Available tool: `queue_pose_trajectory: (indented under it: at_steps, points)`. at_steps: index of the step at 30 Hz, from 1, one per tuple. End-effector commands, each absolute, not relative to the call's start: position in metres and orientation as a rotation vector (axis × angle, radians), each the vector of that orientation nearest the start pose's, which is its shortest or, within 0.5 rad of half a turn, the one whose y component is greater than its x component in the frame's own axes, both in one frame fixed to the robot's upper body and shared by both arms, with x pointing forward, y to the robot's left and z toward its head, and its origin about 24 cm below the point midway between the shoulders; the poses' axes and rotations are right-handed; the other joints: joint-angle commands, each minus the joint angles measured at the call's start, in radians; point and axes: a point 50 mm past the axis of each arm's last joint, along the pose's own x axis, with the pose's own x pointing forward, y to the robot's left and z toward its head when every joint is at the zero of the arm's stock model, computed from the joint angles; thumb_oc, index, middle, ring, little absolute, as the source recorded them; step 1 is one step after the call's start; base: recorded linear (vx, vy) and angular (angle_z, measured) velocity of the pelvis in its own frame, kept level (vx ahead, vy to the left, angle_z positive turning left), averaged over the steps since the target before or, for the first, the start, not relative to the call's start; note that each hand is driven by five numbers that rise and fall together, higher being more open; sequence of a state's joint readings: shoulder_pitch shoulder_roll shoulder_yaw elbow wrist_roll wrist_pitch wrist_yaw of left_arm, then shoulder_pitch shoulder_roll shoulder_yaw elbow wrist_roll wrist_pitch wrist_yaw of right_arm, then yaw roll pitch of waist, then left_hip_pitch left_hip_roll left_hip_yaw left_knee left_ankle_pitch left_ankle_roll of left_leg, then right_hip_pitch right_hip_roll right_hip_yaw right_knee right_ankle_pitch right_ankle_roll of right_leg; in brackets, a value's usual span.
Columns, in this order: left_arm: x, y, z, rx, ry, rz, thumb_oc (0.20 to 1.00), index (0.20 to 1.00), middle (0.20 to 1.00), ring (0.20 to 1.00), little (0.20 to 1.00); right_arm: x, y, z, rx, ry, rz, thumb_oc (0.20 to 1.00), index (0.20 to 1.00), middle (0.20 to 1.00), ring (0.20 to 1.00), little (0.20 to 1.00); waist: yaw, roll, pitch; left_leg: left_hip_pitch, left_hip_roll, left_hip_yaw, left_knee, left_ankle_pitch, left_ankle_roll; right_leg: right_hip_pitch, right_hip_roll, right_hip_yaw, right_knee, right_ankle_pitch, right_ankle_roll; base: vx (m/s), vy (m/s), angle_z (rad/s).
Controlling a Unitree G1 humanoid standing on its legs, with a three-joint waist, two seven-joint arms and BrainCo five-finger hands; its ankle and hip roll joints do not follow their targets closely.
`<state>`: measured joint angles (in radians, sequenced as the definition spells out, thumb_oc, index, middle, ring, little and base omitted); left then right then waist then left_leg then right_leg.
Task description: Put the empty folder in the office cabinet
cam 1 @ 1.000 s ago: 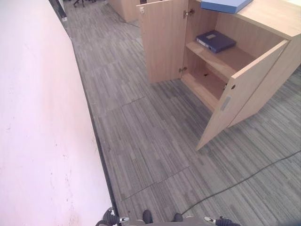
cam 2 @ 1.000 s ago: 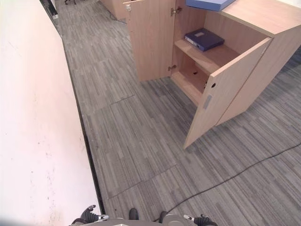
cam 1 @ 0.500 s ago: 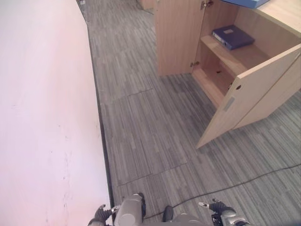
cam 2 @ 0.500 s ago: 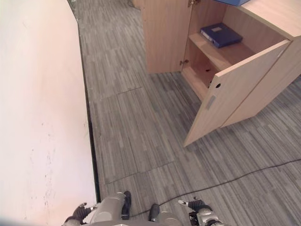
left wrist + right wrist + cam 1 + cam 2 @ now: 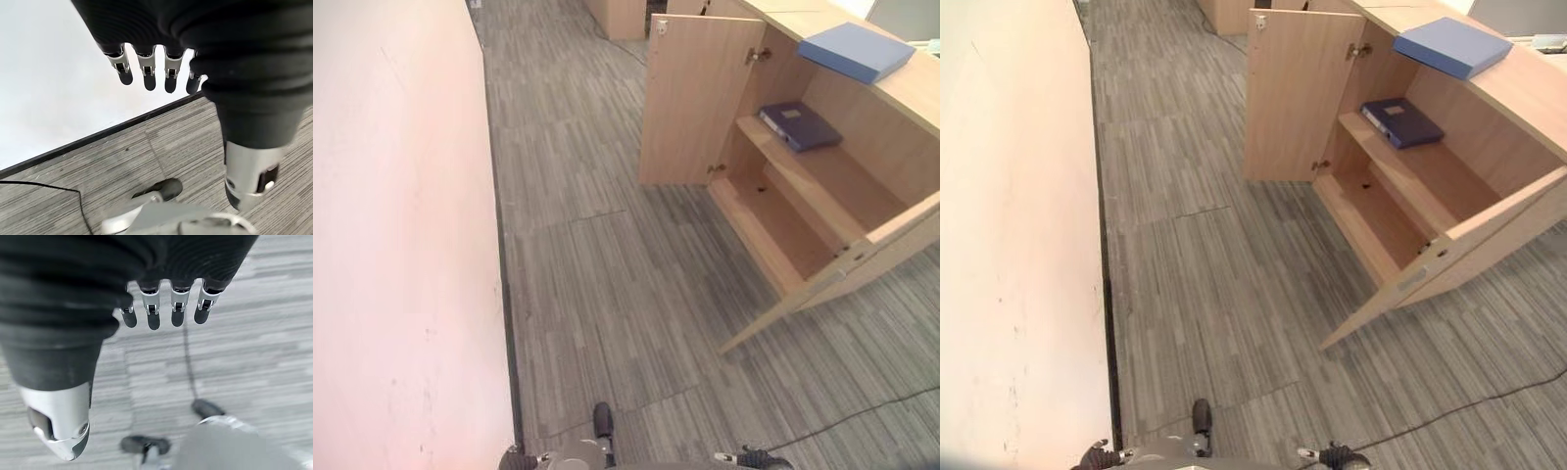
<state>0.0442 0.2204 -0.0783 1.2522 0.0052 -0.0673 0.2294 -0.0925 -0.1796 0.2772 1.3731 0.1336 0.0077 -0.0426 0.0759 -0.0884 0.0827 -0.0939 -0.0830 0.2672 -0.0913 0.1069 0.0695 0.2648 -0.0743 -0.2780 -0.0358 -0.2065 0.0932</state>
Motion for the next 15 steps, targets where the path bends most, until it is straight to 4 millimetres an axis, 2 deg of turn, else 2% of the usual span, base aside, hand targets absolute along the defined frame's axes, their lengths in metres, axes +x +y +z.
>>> queue_pose_trajectory:
  at_steps: [1,2,3,5,6,8,10,11,12,14,15]
  points:
    - [0.066,0.251,-0.159,0.398,1.201,0.299,1.0,1.0,1.0,1.0,1.0,0.095,-0.215,-0.166,-0.315,1.274,0.007,1.0,1.0,1.0,1.0,1.0,0.036,0.017,-0.019,-0.03,0.052,-0.018,0.004,-0.033,-0.085,-0.05,-0.068,-0.031,0.04,0.146,0.077,0.27,0.291,0.01]
    - [0.067,0.251,-0.159,0.399,1.197,0.297,1.0,1.0,1.0,1.0,1.0,0.098,-0.215,-0.166,-0.314,1.265,0.01,1.0,1.0,1.0,1.0,1.0,0.039,0.017,-0.022,-0.017,0.038,-0.018,0.004,-0.049,-0.075,-0.062,-0.094,-0.035,0.084,0.169,0.089,0.22,0.304,0.03]
    - [0.069,0.252,-0.159,0.4,1.194,0.297,1.0,1.0,1.0,1.0,1.0,0.102,-0.215,-0.165,-0.311,1.257,0.014,1.0,1.0,1.0,1.0,1.0,0.038,0.022,-0.022,0.017,0.01,-0.024,0.004,-0.078,-0.054,-0.102,-0.155,-0.049,0.213,0.242,0.113,0.19,0.331,0.01]
    - [0.072,0.252,-0.158,0.408,1.189,0.291,1.0,1.0,1.0,1.0,1.0,0.105,-0.216,-0.164,-0.319,1.248,0.016,1.0,1.0,1.0,1.0,1.0,0.03,0.031,-0.007,0.054,-0.028,-0.04,0.004,-0.11,-0.022,-0.157,-0.22,-0.048,0.394,0.366,0.129,0.16,0.321,0.16]
    - [0.073,0.253,-0.158,0.411,1.188,0.291,1.0,1.0,1.0,1.0,1.0,0.107,-0.216,-0.163,-0.32,1.243,0.013,1.0,1.0,1.0,1.0,1.0,0.025,0.038,0.001,0.069,-0.04,-0.05,0.004,-0.12,-0.007,-0.182,-0.245,-0.046,0.484,0.411,0.122,0.15,0.274,0.32]
    - [0.075,0.256,-0.157,0.423,1.189,0.288,1.0,1.0,1.0,1.0,1.0,0.11,-0.213,-0.163,-0.314,1.229,0.016,1.0,1.0,1.0,1.0,1.0,0.011,0.054,0.02,0.104,-0.041,-0.068,0.004,-0.14,0.006,-0.242,-0.266,-0.052,0.632,0.411,0.099,0.14,0.195,0.51]
    - [0.076,0.256,-0.157,0.429,1.188,0.282,1.0,1.0,1.0,1.0,1.0,0.112,-0.21,-0.162,-0.308,1.215,0.02,1.0,1.0,1.0,1.0,1.0,-0.003,0.073,0.039,0.136,-0.024,-0.098,0.004,-0.146,0.005,-0.321,-0.247,-0.036,0.695,0.331,0.061,0.12,0.041,0.75]
    - [0.077,0.255,-0.157,0.428,1.186,0.279,1.0,1.0,1.0,1.0,1.0,0.115,-0.209,-0.161,-0.305,1.202,0.023,1.0,1.0,1.0,1.0,1.0,-0.01,0.086,0.051,0.151,-0.012,-0.111,0.004,-0.143,0.0,-0.361,-0.221,-0.031,0.675,0.281,0.038,0.11,-0.067,0.62]
    - [0.077,0.255,-0.157,0.428,1.187,0.278,1.0,1.0,1.0,1.0,1.0,0.12,-0.208,-0.16,-0.303,1.186,0.025,1.0,1.0,1.0,1.0,1.0,-0.013,0.093,0.062,0.165,-0.003,-0.122,0.004,-0.143,-0.006,-0.379,-0.199,-0.028,0.625,0.259,0.03,0.1,-0.116,0.53]
    - [0.077,0.255,-0.157,0.436,1.185,0.266,1.0,1.0,1.0,1.0,1.0,0.127,-0.207,-0.158,-0.315,1.16,0.035,1.0,1.0,1.0,1.0,1.0,-0.019,0.1,0.083,0.185,0.015,-0.143,0.004,-0.146,-0.019,-0.387,-0.159,-0.032,0.509,0.242,0.025,0.09,-0.155,0.48]
    - [0.077,0.254,-0.157,0.445,1.186,0.257,1.0,1.0,1.0,1.0,1.0,0.13,-0.207,-0.157,-0.321,1.149,0.037,1.0,1.0,1.0,1.0,1.0,-0.024,0.096,0.088,0.196,0.017,-0.156,0.004,-0.153,-0.025,-0.408,-0.129,-0.016,0.392,0.246,0.031,0.08,-0.178,0.38]
